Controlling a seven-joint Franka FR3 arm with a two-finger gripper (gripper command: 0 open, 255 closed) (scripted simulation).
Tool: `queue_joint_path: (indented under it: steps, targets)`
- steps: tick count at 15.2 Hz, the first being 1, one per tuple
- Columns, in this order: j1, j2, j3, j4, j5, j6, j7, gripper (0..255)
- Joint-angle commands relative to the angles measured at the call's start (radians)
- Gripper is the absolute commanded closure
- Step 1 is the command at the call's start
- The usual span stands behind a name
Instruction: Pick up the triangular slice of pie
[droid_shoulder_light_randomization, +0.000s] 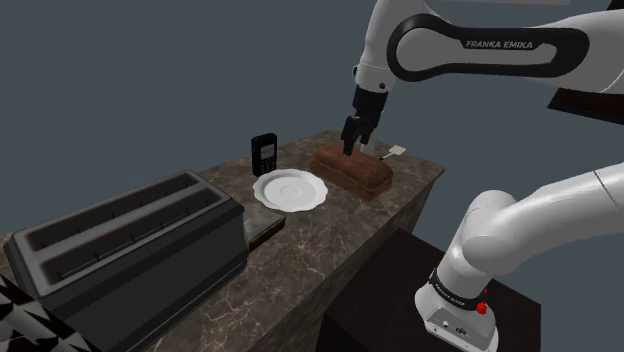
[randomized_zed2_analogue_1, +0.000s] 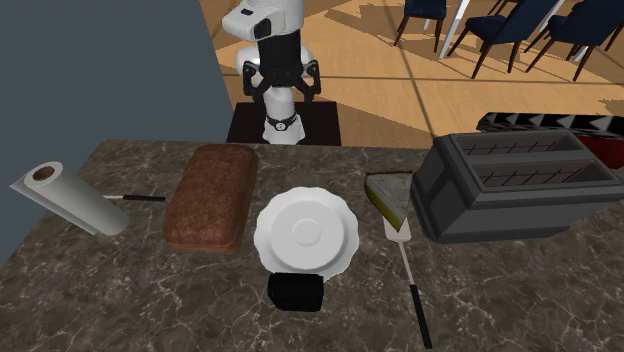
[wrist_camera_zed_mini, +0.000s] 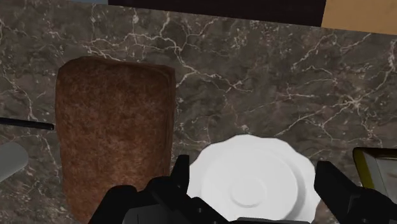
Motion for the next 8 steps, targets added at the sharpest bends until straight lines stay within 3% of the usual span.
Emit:
queue_joint_path:
  steps: [1,8]
  targets:
    - [0.013,0.045,0.035,0.007,0.019,0.039,0.037,0]
    - [0.047,0.220,0.146,0.045,0.057,0.178,0.156,0]
